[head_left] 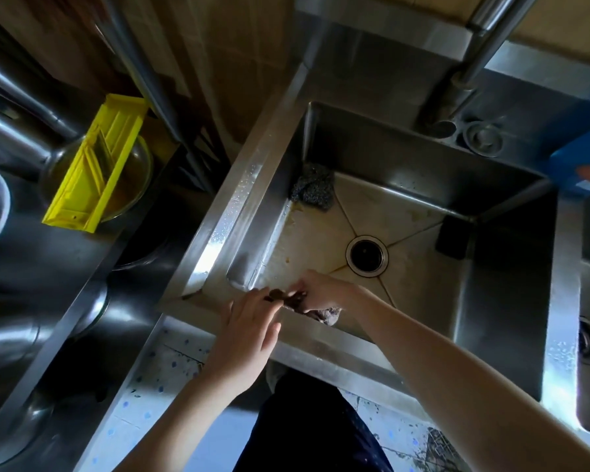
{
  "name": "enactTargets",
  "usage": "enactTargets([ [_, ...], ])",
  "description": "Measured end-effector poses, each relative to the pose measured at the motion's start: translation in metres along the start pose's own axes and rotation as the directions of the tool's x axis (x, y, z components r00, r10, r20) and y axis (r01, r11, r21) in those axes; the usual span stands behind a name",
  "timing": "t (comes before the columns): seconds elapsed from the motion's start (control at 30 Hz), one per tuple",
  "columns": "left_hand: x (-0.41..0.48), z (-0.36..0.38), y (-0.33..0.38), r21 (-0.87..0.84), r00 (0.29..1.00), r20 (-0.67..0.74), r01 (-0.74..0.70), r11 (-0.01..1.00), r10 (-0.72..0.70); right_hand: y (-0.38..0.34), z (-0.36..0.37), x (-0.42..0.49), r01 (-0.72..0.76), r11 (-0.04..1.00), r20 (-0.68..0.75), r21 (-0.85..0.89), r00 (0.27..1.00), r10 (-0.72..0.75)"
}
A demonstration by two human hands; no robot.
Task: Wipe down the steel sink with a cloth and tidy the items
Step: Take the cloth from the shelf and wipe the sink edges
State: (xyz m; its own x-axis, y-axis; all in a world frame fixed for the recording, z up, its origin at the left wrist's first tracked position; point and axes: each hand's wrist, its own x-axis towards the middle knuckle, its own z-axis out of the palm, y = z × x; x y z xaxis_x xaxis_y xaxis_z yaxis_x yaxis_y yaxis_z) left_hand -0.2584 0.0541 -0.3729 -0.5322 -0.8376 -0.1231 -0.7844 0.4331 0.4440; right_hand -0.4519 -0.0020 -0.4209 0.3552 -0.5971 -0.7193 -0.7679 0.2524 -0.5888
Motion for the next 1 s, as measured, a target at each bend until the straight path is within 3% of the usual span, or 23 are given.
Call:
enactTargets([
  [0.23, 0.001, 0.013, 0.001, 0.062, 0.997, -0.054, -0.043, 0.997, 0.046, 0.089, 0.021, -0.055, -0.231, 0.971, 0.034, 0.055, 0.973, 0.229],
  [0.37, 0.001, 0.021, 0.016, 0.044, 0.996, 0.018, -0.085, 0.995, 0.084, 0.147, 0.029, -0.111, -0.403, 0.913, 0.009, 0.066, 0.915, 0.403],
  [0.5, -0.001, 0.025, 0.035, 0.029, 0.993, 0.071, -0.091, 0.995, 0.089, 0.168, 0.027, -0.143, -0.474, 0.871, 0.006, 0.130, 0.879, 0.477],
  [0.73, -0.014, 0.022, 0.044, 0.041, 1.000, 0.021, 0.005, 0.999, -0.006, 0.124, 0.017, -0.111, -0.344, 0.931, 0.078, 0.126, 0.939, 0.336],
  [0.87, -0.022, 0.023, 0.038, 0.050, 0.996, -0.016, 0.092, 0.995, -0.091, 0.073, 0.015, -0.074, -0.223, 0.933, 0.030, 0.284, 0.974, 0.224],
  [1.0, -0.031, 0.021, 0.030, 0.089, 0.989, -0.099, 0.117, 0.989, -0.108, 0.022, 0.008, -0.030, -0.058, 0.963, -0.003, 0.263, 0.998, 0.061],
])
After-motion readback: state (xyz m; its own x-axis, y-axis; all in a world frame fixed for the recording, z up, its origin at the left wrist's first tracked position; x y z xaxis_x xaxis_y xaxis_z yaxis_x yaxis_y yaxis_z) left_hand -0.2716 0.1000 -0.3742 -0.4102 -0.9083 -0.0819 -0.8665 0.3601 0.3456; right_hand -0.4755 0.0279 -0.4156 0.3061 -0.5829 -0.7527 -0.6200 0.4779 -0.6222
